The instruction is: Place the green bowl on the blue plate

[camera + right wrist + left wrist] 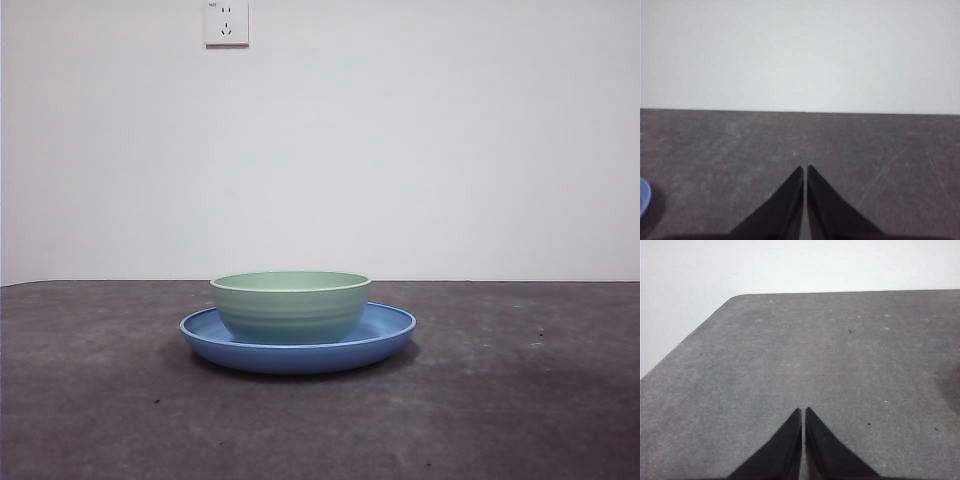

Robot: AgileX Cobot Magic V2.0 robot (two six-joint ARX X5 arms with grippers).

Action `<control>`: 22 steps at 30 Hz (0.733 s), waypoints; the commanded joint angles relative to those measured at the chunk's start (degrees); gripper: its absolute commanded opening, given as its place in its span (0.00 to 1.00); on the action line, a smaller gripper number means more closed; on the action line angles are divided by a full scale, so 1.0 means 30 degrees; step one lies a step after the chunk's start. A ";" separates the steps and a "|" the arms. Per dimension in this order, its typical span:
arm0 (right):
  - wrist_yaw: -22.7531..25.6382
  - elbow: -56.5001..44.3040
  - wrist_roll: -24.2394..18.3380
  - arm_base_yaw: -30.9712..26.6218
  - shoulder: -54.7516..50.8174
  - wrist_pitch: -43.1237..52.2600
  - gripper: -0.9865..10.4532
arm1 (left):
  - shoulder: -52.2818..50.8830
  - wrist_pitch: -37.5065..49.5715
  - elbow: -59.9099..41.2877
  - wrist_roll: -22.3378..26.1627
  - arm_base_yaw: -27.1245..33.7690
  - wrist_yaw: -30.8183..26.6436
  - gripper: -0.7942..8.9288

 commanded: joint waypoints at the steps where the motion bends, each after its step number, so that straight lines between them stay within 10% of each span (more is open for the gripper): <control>1: 0.0087 -0.0452 0.0437 -0.0044 -0.0095 -0.0262 0.09 | -0.0044 -0.0131 -0.0386 -0.0095 0.0015 -0.0066 0.09; 22: 0.0066 -0.0444 0.0685 -0.0036 -0.0095 -0.3657 0.09 | -0.0036 -0.0131 -0.0386 -0.0095 0.0015 -0.0066 0.09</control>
